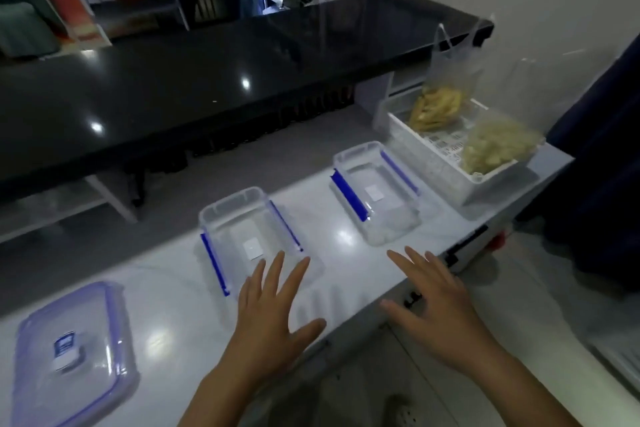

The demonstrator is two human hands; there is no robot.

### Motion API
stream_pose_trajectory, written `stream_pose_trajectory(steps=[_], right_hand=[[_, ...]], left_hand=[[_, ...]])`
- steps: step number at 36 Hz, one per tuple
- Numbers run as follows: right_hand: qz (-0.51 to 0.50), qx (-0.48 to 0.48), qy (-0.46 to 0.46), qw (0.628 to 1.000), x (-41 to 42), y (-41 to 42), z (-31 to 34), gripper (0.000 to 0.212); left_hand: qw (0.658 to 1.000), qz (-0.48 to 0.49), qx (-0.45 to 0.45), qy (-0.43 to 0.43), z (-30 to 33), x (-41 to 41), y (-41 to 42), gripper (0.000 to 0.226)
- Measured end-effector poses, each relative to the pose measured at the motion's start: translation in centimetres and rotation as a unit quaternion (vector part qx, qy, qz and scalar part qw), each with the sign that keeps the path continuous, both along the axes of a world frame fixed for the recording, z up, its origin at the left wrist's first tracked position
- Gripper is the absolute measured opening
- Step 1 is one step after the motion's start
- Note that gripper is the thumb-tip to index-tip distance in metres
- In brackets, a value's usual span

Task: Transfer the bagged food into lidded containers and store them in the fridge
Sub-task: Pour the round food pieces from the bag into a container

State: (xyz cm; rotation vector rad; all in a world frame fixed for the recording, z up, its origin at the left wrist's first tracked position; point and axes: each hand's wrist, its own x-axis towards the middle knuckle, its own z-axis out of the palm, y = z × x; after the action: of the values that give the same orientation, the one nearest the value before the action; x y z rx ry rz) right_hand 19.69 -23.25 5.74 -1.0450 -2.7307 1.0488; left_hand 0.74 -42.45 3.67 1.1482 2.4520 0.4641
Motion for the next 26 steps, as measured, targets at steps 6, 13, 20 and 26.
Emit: stream_pose_trajectory(steps=[6,13,20,26], right_hand=[[-0.040,0.011,0.027,0.999,6.9,9.6,-1.2,0.065],[-0.065,0.011,0.061,0.996,10.8,17.9,0.3,0.063],[-0.126,0.018,0.122,0.984,10.2,27.1,3.8,0.069],[-0.192,-0.022,0.242,0.951,7.6,35.3,7.2,0.059]], left_hand=[[1.000,-0.029,-0.005,0.000,-0.3,4.8,10.8,0.087],[0.996,-0.068,0.050,-0.036,0.2,8.9,18.5,0.087],[0.985,-0.097,0.144,-0.019,5.6,6.2,27.4,0.091],[0.963,-0.104,0.250,0.015,9.7,2.1,38.1,0.100]])
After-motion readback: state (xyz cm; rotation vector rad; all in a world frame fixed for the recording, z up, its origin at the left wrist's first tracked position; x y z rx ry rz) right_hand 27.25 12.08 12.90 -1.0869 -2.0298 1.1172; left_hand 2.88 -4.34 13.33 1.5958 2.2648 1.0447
